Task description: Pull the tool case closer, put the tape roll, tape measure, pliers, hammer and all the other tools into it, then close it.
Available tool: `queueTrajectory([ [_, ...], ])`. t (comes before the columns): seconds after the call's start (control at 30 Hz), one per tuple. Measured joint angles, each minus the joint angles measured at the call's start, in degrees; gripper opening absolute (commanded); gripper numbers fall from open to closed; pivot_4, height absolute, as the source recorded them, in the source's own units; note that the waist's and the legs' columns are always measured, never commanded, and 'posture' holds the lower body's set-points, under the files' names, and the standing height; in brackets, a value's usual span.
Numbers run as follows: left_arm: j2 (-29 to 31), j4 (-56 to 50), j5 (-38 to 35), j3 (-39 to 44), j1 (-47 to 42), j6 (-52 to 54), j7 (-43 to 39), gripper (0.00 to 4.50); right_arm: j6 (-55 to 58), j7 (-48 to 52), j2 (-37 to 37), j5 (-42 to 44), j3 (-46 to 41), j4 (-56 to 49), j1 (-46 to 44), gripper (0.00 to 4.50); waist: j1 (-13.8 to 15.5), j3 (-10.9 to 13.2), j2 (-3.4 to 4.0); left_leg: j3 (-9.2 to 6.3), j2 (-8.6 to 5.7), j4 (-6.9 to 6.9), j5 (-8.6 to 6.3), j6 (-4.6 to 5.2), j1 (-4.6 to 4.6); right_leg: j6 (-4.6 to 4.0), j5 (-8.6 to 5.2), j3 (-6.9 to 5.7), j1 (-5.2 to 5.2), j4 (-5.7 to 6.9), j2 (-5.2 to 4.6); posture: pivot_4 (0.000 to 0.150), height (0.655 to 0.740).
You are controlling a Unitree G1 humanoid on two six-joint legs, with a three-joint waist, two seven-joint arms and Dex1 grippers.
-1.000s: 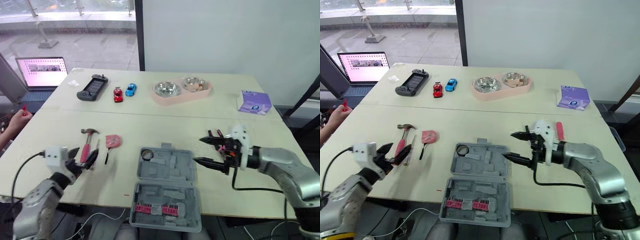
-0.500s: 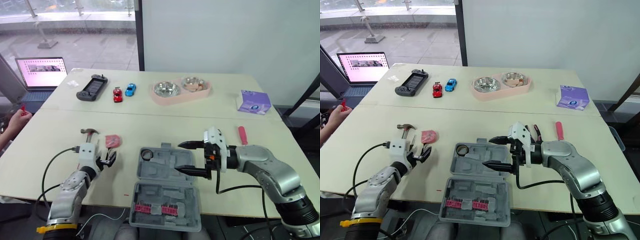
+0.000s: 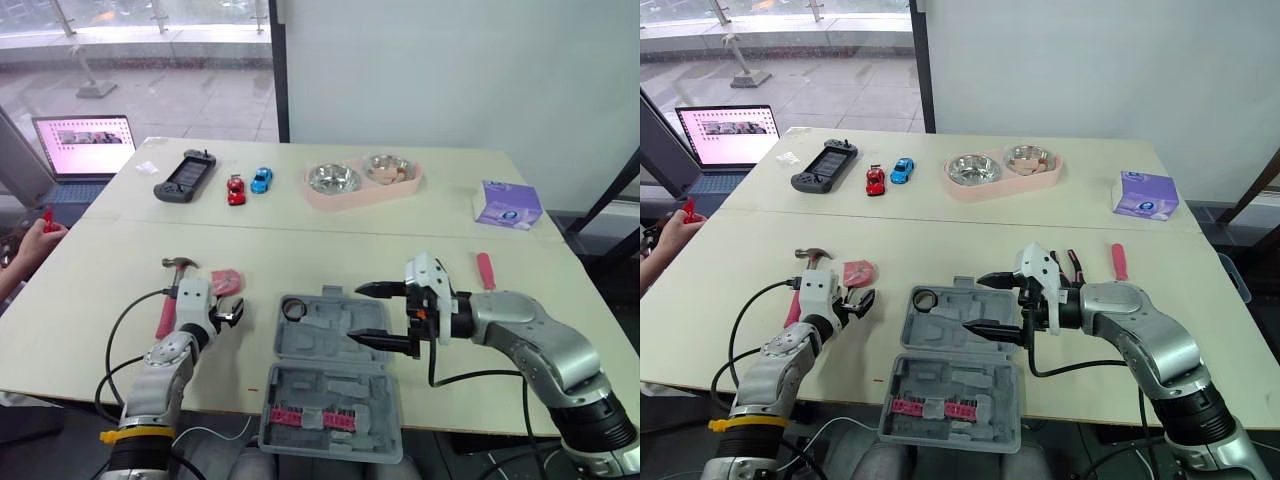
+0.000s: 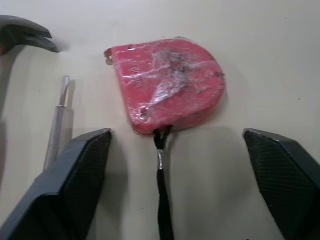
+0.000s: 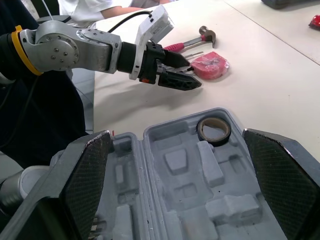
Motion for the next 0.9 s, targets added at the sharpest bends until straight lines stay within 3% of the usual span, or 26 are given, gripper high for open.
queueTrajectory([
  [0.2, 0.0, 0.4, 0.3, 1.3, -0.1, 0.4, 0.1, 0.04, 0.3, -0.8, 0.0, 0.0, 0.0, 0.0, 0.0, 4.50, 0.2, 0.0, 0.01, 0.00, -0.02, 0.00, 0.00, 0.00, -0.01, 0.00, 0.00, 0.00, 0.03, -0.04, -0.01, 0.150, 0.7400],
  [0.67, -0.5, 0.4, 0.3, 1.7, -0.1, 0.4, -0.4, 0.04, 0.4, -1.6, 0.0, 0.0, 0.0, 0.0, 0.1, 4.50, 0.3, 0.0, 0.02, 0.00, -0.02, 0.00, 0.00, 0.00, 0.01, 0.03, -0.02, -0.01, 0.07, -0.06, -0.02, 0.150, 0.7400],
  [0.9, 0.5, -8.1, 0.2, 0.4, 8.8, 0.1, -3.8, 0.04, 0.4, -1.5, -0.7, 0.0, -0.3, 0.0, 0.8, 4.50, -0.2, 0.0, 0.04, 0.00, -0.02, -0.06, -0.01, -0.01, 0.01, -0.02, 0.00, -0.01, 0.04, -0.10, -0.02, 0.150, 0.7400],
])
